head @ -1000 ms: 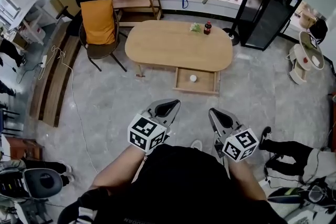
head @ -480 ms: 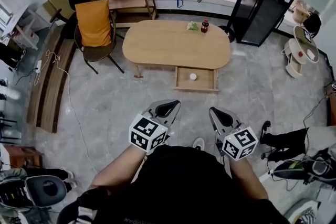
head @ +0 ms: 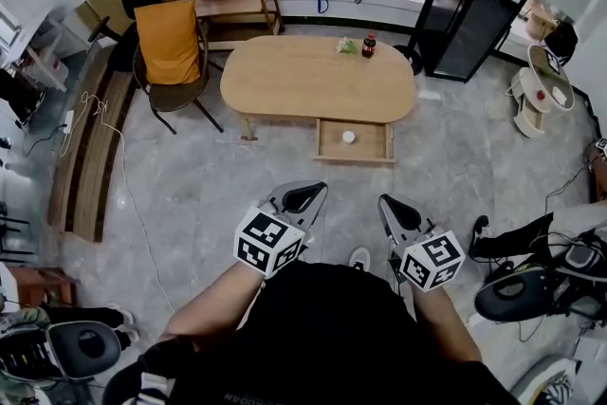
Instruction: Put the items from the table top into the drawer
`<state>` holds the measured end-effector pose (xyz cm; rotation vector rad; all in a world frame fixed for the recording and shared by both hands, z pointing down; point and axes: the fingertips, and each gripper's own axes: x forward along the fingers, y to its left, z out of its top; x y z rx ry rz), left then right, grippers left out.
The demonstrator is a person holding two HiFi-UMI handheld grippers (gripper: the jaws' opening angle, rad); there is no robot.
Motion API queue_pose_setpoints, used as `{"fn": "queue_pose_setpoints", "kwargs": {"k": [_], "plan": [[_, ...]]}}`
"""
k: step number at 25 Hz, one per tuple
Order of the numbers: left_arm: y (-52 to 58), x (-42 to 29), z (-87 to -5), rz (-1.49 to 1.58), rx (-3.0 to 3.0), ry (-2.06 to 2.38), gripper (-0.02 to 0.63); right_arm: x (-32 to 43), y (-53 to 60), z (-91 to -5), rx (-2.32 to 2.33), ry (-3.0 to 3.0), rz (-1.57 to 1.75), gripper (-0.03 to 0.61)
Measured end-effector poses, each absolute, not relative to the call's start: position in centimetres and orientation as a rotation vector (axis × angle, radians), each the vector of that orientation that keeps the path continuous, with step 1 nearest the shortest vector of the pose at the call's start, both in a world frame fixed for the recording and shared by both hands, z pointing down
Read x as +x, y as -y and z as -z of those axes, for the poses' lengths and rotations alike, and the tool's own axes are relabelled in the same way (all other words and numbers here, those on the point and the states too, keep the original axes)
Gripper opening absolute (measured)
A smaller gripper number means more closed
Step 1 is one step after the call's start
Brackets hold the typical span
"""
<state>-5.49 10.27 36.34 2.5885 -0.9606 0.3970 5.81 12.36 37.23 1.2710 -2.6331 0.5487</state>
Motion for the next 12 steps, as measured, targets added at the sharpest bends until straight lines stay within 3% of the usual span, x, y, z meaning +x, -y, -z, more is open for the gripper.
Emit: {"fn": "queue_pose_setpoints", "kwargs": {"k": [12], "plan": [[-9.71,-4.99,-36.25,-0.386,2.594,0.956,0.002,6.18,-11.92,-37.02,1.296,2.642,-0.555,0.002]]}}
